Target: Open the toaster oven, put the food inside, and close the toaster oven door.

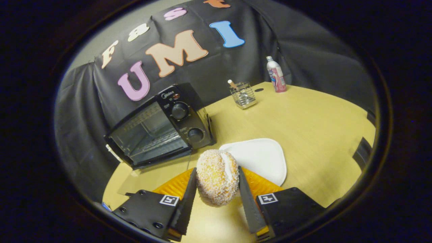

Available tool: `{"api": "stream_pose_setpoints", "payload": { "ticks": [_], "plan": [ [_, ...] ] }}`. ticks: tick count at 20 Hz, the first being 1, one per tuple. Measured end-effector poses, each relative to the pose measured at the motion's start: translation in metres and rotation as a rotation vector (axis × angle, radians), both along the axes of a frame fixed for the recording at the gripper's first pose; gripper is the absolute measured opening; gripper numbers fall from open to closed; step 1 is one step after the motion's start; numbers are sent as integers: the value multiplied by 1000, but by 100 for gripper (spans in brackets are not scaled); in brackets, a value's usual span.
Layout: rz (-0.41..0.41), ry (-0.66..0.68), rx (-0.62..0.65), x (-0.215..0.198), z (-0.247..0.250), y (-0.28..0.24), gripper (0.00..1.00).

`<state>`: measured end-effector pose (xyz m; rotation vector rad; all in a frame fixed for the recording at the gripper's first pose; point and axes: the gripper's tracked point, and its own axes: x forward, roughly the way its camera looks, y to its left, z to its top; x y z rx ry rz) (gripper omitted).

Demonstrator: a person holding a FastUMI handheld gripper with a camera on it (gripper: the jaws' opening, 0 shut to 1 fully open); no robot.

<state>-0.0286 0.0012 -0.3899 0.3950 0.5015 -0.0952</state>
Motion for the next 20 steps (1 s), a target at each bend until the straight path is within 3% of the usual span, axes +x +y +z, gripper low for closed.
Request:
{"api": "stream_pose_setpoints", "payload": {
  "ticks": [6, 11, 13, 20],
  "plan": [
    [127, -50, 34, -2, 31, 64, 71],
    [169, -95, -63, 20, 48, 107, 71],
    [188, -119, -47, 34, 55, 130, 71],
    [140, -133, -71, 107, 59, 161, 71]
  ]
}}
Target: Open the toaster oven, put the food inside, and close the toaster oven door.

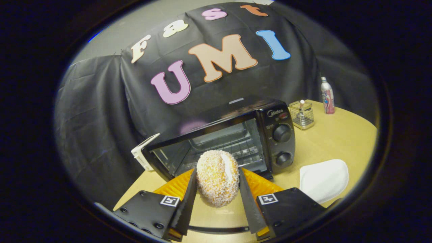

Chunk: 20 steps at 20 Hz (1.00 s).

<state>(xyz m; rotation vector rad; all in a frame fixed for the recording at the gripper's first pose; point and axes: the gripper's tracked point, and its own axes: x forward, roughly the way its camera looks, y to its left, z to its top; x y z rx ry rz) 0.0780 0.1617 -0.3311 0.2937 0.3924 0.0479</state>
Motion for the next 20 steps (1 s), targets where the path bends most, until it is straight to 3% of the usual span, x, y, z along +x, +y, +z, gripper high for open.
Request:
{"api": "stream_pose_setpoints", "payload": {
  "ticks": [10, 20],
  "plan": [
    [-158, 43, -2, 81, -28, -5, 71],
    [-146, 70, -37, 94, -58, 4, 72]
  ]
}}
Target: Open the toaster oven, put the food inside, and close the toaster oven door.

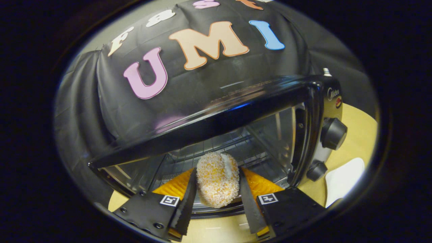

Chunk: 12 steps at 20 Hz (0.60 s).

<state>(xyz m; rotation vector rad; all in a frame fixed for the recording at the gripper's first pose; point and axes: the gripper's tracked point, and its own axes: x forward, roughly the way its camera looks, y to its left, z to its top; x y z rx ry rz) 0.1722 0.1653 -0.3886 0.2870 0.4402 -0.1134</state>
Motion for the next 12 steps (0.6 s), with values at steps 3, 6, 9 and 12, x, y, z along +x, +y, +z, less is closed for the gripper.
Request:
{"api": "stream_pose_setpoints", "payload": {
  "ticks": [3, 6, 9, 12],
  "plan": [
    [12, -2, 3, 1, -1, 1, 77],
    [39, -12, -19, 2, 0, 3, 86],
    [76, -23, -33, -3, 2, 7, 94],
    [99, -60, -95, -12, 15, 1, 97]
  ]
}}
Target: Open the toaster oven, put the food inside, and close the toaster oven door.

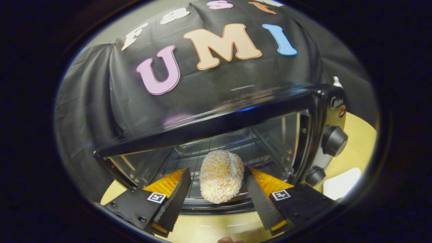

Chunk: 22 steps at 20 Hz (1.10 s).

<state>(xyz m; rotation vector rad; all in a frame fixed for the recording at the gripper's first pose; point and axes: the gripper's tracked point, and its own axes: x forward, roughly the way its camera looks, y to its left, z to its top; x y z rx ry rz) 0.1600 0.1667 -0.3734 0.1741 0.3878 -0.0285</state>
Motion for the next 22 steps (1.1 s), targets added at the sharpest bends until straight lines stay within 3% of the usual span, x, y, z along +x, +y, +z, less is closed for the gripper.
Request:
{"api": "stream_pose_setpoints", "payload": {
  "ticks": [8, 13, 17, 22],
  "plan": [
    [110, -59, -130, -90, 37, -11, 97],
    [192, -65, -50, -169, 38, -6, 97],
    [192, 30, -26, -217, 6, -18, 97],
    [191, 107, -9, -245, -26, -15, 97]
  ]
}}
